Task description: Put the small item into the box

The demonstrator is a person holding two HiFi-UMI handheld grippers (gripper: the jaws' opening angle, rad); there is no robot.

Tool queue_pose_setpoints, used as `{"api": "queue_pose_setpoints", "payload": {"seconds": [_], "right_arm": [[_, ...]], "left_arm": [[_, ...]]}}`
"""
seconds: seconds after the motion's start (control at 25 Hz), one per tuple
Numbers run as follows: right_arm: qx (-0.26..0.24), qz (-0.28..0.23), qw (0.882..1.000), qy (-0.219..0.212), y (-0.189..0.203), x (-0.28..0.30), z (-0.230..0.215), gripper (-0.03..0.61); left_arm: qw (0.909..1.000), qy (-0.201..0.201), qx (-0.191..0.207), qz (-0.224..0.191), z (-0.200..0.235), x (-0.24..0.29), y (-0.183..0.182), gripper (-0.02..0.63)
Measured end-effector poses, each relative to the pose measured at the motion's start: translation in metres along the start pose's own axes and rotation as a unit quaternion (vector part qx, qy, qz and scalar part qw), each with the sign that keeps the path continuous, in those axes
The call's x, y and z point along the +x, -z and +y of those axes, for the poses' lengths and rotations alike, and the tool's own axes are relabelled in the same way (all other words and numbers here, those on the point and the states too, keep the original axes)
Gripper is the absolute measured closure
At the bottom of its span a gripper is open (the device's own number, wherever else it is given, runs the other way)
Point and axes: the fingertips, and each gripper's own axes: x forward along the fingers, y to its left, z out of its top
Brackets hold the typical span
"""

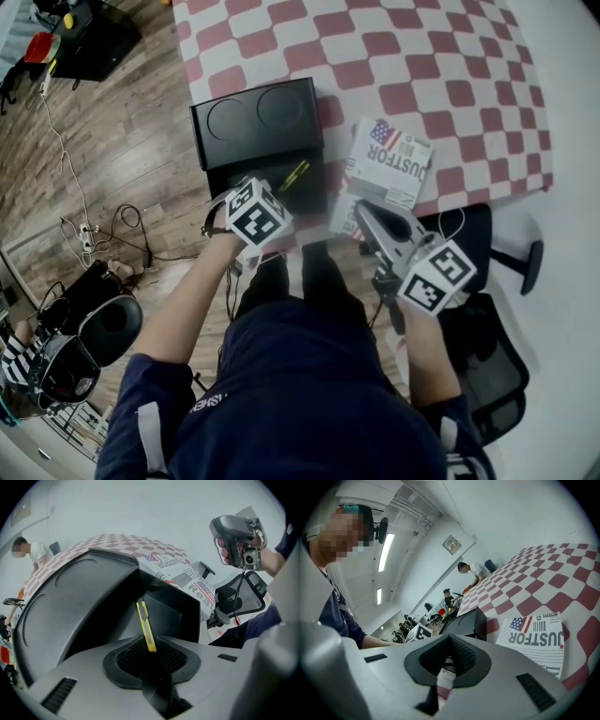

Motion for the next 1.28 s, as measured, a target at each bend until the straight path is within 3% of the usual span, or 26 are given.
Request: {"api": "queue_pose_setpoints", "payload": {"seconds": [0.24,0.4,0.6,1.0,1.28], "right_arm": [[-0.019,-0.004,1.000,0.005,-0.006,0.004,0.008,0.561],[-0.036,-0.006,0.999,0.015,-0.009,0.008,0.015,0.561],[-0.068,0.003,0.997,0.040,-0.005,0.014,0.020,0.561],[-0.097,0.012,0.993,0.061,0.007,0.022,0.051,0.561],[-0.133,0.018,0.989,0.065,0.010,0.033,0.082,0.561]], "left_arm": [[0.9985,-0.012,-0.006,-0.054,0.003,-0.028,-0.003,0.495],[0.9906,-0.005,-0.019,-0.135,-0.002,-0.061,-0.013,0.513],[0.9810,-0.032,-0.013,-0.191,-0.001,-0.104,-0.009,0.536],[0.9656,-0.050,-0.022,-0.254,-0.015,-0.161,0.020,0.566],[0.9494,-0.061,-0.034,-0.306,-0.019,-0.196,0.040,0.578]]}}
